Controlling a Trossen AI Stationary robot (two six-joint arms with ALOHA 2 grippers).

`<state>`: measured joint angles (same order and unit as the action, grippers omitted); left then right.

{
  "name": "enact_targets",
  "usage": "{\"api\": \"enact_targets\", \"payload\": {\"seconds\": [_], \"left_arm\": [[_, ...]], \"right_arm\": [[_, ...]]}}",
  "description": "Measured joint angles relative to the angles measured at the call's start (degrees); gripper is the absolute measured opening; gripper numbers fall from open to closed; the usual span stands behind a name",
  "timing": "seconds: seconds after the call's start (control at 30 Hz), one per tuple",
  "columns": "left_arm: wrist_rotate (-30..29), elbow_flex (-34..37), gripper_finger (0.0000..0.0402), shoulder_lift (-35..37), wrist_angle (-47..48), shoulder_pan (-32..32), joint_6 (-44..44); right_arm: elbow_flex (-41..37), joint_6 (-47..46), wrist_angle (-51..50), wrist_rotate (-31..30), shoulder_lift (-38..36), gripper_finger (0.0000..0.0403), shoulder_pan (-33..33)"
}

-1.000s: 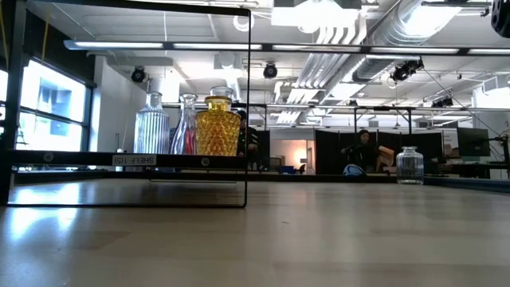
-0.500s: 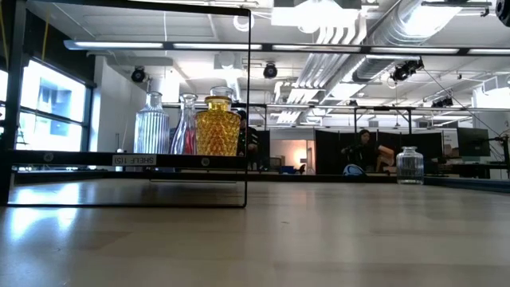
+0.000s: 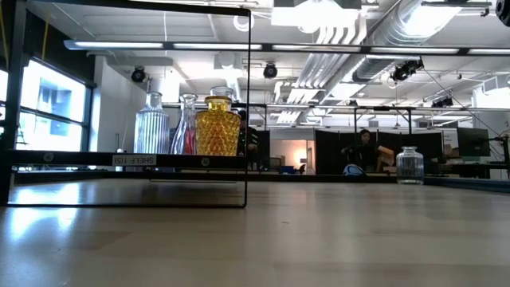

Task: Sort vases onto shelf
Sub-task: Put the transparent vase on the shelf

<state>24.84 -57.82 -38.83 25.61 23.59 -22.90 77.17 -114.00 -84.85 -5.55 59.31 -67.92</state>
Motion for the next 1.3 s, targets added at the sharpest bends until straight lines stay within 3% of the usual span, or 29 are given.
{"api": "enact_targets", "payload": {"seconds": [0.17, 0.33, 0.5, 0.73, 0.93, 1.03, 1.3], "left_arm": [[0.0, 0.0, 0.0, 0.0, 0.0, 0.0, 0.0], [0.1, 0.0, 0.0, 0.0, 0.0, 0.0, 2.2], [0.1, 0.0, 0.0, 0.0, 0.0, 0.0, 5.6], [0.1, 0.0, 0.0, -0.8, -0.4, 0.0, 6.8], [0.4, 0.0, 0.0, -0.7, 0.8, 0.0, 6.5], [0.5, 0.0, 0.0, -0.7, 1.7, 0.0, 6.5], [0.2, 0.0, 0.0, -0.8, 1.9, 0.0, 5.0]], "right_arm": [[0.0, -9.1, 2.0, -1.3, 0.0, 0.0, 0.9], [0.0, -9.9, 4.7, -3.2, 1.7, 0.0, 7.5], [0.0, -4.3, 9.0, -3.2, 3.3, 0.0, 14.6], [0.0, 10.5, 10.9, -3.1, 4.0, 0.0, 23.5], [0.0, 19.8, 6.9, -1.5, 2.6, 0.0, 26.1], [0.0, 20.5, 3.9, 1.1, 1.8, 0.0, 25.4], [0.0, 20.0, -2.5, 15.4, 1.7, 0.0001, 20.9]]}}
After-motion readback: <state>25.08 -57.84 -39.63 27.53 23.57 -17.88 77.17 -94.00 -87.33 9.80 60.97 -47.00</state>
